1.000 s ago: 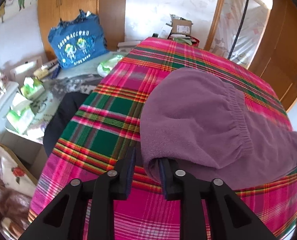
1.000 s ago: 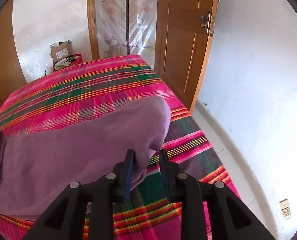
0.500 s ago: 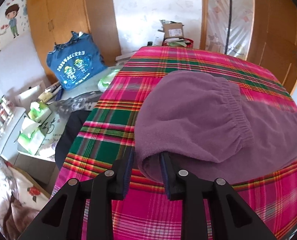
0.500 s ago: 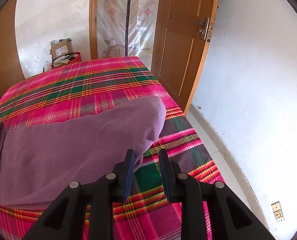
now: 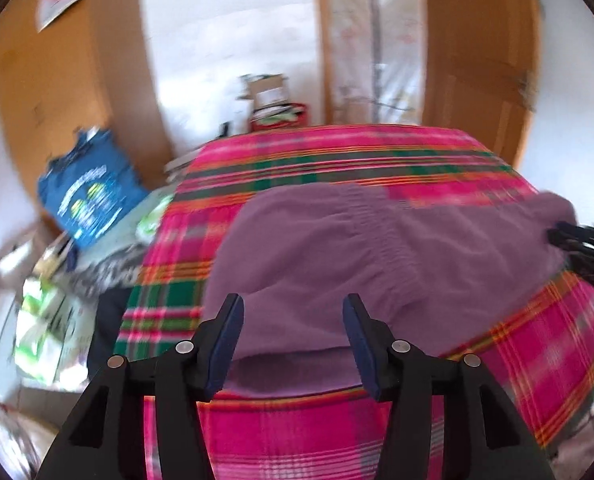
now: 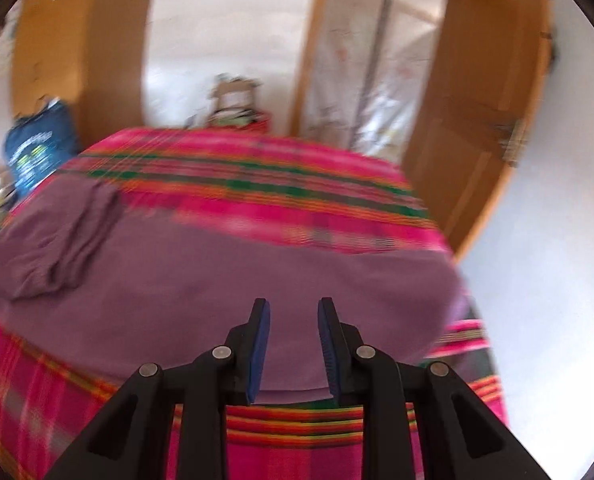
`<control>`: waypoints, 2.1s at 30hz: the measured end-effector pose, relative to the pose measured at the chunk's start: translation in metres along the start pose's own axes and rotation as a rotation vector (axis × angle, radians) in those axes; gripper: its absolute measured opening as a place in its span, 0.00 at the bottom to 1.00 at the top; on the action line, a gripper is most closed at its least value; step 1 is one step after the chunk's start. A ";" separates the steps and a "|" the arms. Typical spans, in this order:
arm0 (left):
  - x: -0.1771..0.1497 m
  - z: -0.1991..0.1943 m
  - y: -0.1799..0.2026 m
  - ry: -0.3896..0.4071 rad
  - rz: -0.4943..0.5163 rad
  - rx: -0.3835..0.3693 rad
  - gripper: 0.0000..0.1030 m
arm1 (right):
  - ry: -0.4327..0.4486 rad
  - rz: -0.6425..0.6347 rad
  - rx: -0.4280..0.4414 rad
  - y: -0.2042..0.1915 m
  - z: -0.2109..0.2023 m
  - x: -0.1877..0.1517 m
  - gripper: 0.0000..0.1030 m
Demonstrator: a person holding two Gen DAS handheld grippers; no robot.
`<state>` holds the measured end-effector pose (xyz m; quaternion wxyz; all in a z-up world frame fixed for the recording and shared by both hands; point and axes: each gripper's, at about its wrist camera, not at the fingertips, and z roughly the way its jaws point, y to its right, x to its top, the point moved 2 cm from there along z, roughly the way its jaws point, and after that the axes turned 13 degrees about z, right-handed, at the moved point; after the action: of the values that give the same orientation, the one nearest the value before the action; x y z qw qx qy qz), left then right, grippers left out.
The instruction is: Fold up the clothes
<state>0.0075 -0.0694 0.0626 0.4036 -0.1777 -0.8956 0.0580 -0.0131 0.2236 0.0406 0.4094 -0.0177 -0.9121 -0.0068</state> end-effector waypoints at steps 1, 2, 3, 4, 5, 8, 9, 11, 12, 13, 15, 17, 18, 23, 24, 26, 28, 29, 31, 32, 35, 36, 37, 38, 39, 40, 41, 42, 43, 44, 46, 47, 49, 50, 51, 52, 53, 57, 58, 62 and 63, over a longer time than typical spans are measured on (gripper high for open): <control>0.005 0.001 0.008 0.009 0.042 -0.012 0.53 | -0.010 -0.015 0.023 -0.006 0.002 -0.002 0.25; 0.009 0.003 0.014 0.018 0.076 -0.019 0.55 | -0.038 -0.042 0.067 -0.018 0.006 -0.007 0.25; 0.013 0.009 0.022 0.013 0.114 -0.024 0.55 | -0.059 -0.061 0.095 -0.027 0.009 -0.011 0.25; 0.017 0.014 0.030 0.008 0.152 -0.029 0.55 | -0.076 -0.081 0.126 -0.036 0.011 -0.015 0.25; 0.020 0.019 0.038 0.002 0.184 -0.042 0.55 | -0.094 -0.100 0.157 -0.045 0.014 -0.018 0.25; 0.024 0.036 0.065 -0.021 0.291 -0.083 0.55 | -0.139 -0.136 0.208 -0.067 0.021 -0.029 0.25; 0.024 0.043 0.072 -0.035 0.320 -0.098 0.55 | -0.151 -0.139 0.218 -0.071 0.023 -0.031 0.25; 0.023 0.051 0.083 -0.053 0.363 -0.111 0.55 | -0.168 -0.142 0.229 -0.076 0.026 -0.034 0.25; 0.022 0.055 0.086 -0.057 0.384 -0.109 0.55 | -0.172 -0.141 0.232 -0.077 0.027 -0.035 0.25; 0.021 0.058 0.090 -0.061 0.404 -0.106 0.55 | -0.176 -0.141 0.235 -0.077 0.029 -0.036 0.25; 0.023 0.069 0.088 -0.078 0.408 -0.088 0.55 | -0.187 -0.138 0.234 -0.078 0.032 -0.036 0.25; 0.026 0.078 0.085 -0.094 0.393 -0.079 0.56 | -0.190 -0.135 0.233 -0.077 0.033 -0.037 0.25; 0.028 0.082 0.081 -0.102 0.377 -0.079 0.57 | -0.191 -0.133 0.235 -0.076 0.033 -0.037 0.24; 0.036 0.090 0.063 -0.105 0.266 -0.102 0.53 | -0.200 -0.130 0.242 -0.075 0.035 -0.035 0.25; 0.038 0.088 0.058 -0.092 0.239 -0.110 0.51 | -0.201 -0.131 0.244 -0.076 0.035 -0.034 0.25; 0.041 0.088 0.045 -0.085 0.180 -0.111 0.34 | -0.204 -0.127 0.254 -0.076 0.035 -0.035 0.25; 0.044 0.090 0.032 -0.082 0.124 -0.102 0.24 | -0.205 -0.129 0.287 -0.079 0.034 -0.035 0.25; 0.045 0.091 0.024 -0.087 0.097 -0.091 0.21 | -0.205 -0.130 0.304 -0.080 0.033 -0.035 0.25; 0.043 0.093 0.011 -0.099 0.042 -0.088 0.21 | -0.203 -0.140 0.345 -0.084 0.030 -0.036 0.25; 0.042 0.094 0.005 -0.103 0.013 -0.100 0.21 | -0.199 -0.150 0.370 -0.086 0.027 -0.037 0.25; 0.040 0.093 -0.004 -0.104 -0.004 -0.069 0.21 | -0.198 -0.176 0.417 -0.095 0.023 -0.040 0.25; 0.039 0.092 -0.006 -0.101 -0.013 -0.065 0.21 | -0.199 -0.182 0.431 -0.097 0.023 -0.041 0.25; 0.039 0.091 -0.010 -0.098 -0.021 -0.067 0.21 | -0.203 -0.192 0.448 -0.100 0.022 -0.043 0.25; 0.040 0.091 -0.012 -0.094 -0.030 -0.061 0.21 | -0.207 -0.201 0.465 -0.102 0.021 -0.044 0.25; 0.041 0.090 -0.014 -0.089 -0.035 -0.053 0.21 | -0.210 -0.210 0.482 -0.105 0.021 -0.045 0.25; 0.041 0.090 -0.017 -0.086 -0.041 -0.044 0.21 | -0.214 -0.219 0.500 -0.107 0.020 -0.046 0.25; 0.042 0.089 -0.019 -0.083 -0.047 -0.035 0.21 | -0.222 -0.226 0.518 -0.110 0.019 -0.048 0.25; 0.043 0.090 -0.022 -0.084 -0.057 -0.032 0.21 | -0.230 -0.232 0.538 -0.113 0.019 -0.051 0.25; 0.042 0.092 -0.023 -0.095 -0.064 -0.050 0.21 | -0.238 -0.238 0.557 -0.116 0.018 -0.053 0.25; 0.041 0.094 -0.023 -0.106 -0.070 -0.068 0.21 | -0.242 -0.243 0.561 -0.119 0.019 -0.054 0.25; 0.040 0.097 -0.025 -0.127 -0.083 -0.104 0.21 | -0.247 -0.255 0.568 -0.124 0.019 -0.056 0.26; 0.039 0.099 -0.023 -0.135 -0.080 -0.111 0.20 | -0.250 -0.261 0.571 -0.127 0.019 -0.057 0.28; 0.037 0.101 -0.020 -0.140 -0.082 -0.116 0.20 | -0.252 -0.240 0.580 -0.127 0.022 -0.054 0.29; 0.036 0.101 -0.020 -0.140 -0.083 -0.121 0.20 | -0.252 -0.208 0.580 -0.126 0.025 -0.049 0.29; 0.036 0.100 -0.018 -0.136 -0.083 -0.124 0.20 | -0.251 -0.175 0.579 -0.125 0.029 -0.044 0.29; 0.036 0.100 -0.018 -0.135 -0.084 -0.125 0.20 | -0.256 -0.140 0.585 -0.124 0.033 -0.040 0.29; 0.035 0.099 -0.019 -0.134 -0.087 -0.128 0.20 | -0.268 -0.098 0.585 -0.122 0.038 -0.034 0.29; 0.031 0.097 -0.020 -0.130 -0.102 -0.144 0.21 | -0.291 0.011 0.593 -0.122 0.055 -0.019 0.29; 0.031 0.096 -0.020 -0.128 -0.103 -0.152 0.21 | -0.295 0.023 0.605 -0.124 0.058 -0.018 0.29; 0.029 0.093 -0.021 -0.114 -0.122 -0.217 0.27 | -0.323 0.078 0.646 -0.129 0.070 -0.010 0.33; 0.029 0.091 -0.022 -0.109 -0.134 -0.245 0.29 | -0.322 0.083 0.650 -0.129 0.072 -0.009 0.33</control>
<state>-0.0837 -0.0752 0.0273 0.3328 -0.1623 -0.9263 -0.0693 -0.0657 0.0960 -0.0131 0.2448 0.0756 -0.9179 0.3030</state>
